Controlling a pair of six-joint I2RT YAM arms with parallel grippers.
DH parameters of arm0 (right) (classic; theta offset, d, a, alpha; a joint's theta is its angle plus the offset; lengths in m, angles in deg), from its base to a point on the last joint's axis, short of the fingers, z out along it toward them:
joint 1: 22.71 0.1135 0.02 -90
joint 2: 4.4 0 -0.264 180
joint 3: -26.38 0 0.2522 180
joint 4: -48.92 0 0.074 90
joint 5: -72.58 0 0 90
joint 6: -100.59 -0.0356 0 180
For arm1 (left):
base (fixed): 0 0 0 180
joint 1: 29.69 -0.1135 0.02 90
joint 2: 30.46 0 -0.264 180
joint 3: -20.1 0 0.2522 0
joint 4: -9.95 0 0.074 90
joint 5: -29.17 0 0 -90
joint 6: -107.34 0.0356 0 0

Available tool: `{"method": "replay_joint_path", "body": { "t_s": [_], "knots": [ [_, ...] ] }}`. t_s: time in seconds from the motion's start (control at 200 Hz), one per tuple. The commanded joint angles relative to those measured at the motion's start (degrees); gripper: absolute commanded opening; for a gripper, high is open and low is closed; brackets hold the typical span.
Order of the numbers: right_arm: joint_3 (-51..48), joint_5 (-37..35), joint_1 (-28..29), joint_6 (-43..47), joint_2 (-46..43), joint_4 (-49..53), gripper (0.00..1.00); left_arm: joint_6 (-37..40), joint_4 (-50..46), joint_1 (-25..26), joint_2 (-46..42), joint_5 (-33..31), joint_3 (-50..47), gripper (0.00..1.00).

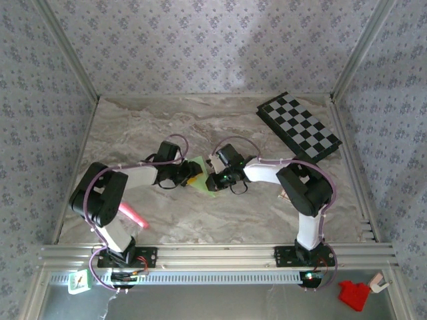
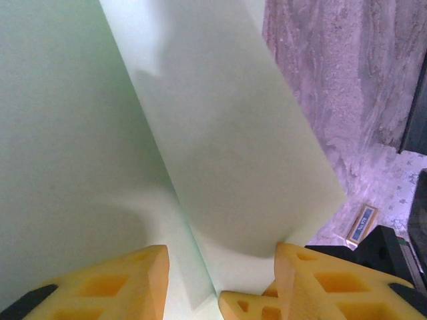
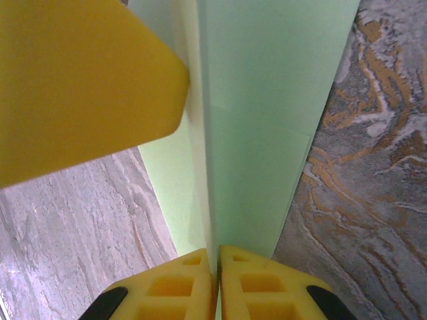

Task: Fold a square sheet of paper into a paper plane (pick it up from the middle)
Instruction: Fourth fold the wing at the center of the table.

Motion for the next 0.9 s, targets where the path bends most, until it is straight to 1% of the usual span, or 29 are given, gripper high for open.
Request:
{"method": "replay_joint_path", "body": {
  "t_s": [0.0,0.175,0.375,0.495,0.68,0.895],
  "knots": [
    [-0.56,1.00,-0.32,-0.93,1.06,0.28,0.12,1.25,-4.80,0.51,1.45,-1.09,2.15,0.46],
    [-1.01,1.08,-0.50,-1.61,0.22,-0.29,0.16,1.39,-13.05,0.51,3.41,-4.02,4.50,0.46],
    [-3.32,0.98,-0.84,-3.47,-3.66,-3.16,0.21,1.38,-17.85,0.59,4.82,-6.70,5.64,0.46],
    [-5.15,0.75,-1.23,-4.89,-5.88,-5.24,0.25,1.33,-19.50,0.68,5.64,-7.83,6.21,0.46],
    [-7.82,-0.72,-1.07,-7.41,-7.90,-8.28,0.28,1.69,-21.71,1.21,7.91,-8.11,7.53,0.46],
    [-6.85,-3.28,0.14,-7.35,-6.28,-7.06,0.29,1.93,-23.77,1.64,9.90,-9.04,8.65,0.46]
  ]
}}
